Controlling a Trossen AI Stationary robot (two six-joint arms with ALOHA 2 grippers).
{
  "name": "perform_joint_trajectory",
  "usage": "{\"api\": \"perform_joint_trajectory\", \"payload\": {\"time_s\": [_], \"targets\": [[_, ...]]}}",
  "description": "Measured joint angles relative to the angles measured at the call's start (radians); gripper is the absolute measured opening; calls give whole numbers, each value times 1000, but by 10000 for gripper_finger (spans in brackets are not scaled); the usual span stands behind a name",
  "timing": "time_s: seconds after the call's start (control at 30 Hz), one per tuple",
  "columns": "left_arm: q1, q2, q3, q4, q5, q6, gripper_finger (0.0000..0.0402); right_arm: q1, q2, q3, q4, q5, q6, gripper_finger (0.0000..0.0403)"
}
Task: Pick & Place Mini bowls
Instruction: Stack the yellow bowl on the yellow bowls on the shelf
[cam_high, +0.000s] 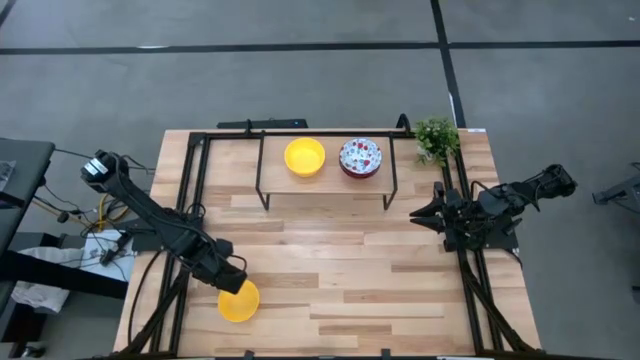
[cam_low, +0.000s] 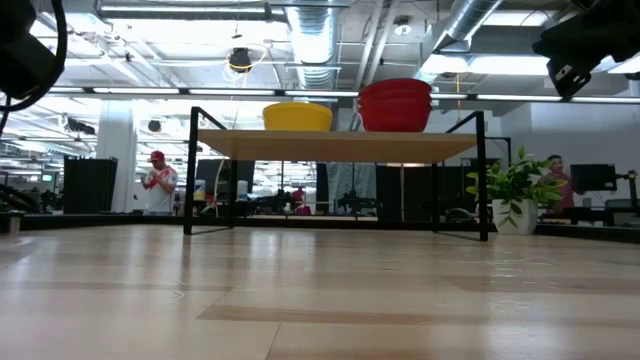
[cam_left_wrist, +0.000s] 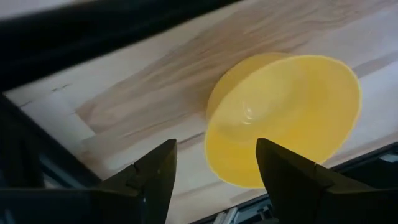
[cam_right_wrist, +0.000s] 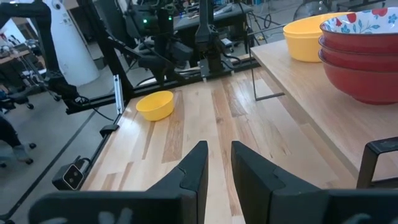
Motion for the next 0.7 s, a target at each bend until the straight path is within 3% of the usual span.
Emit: {"api": "perform_joint_trajectory", "payload": {"time_s": [0.2,0.7], "targets": [[0,1,-64,120,1,0,218,0,0,0,0,0,1,61],[1,25,-142,153,39,-4,218,0,0,0,0,2,5,61]]}}
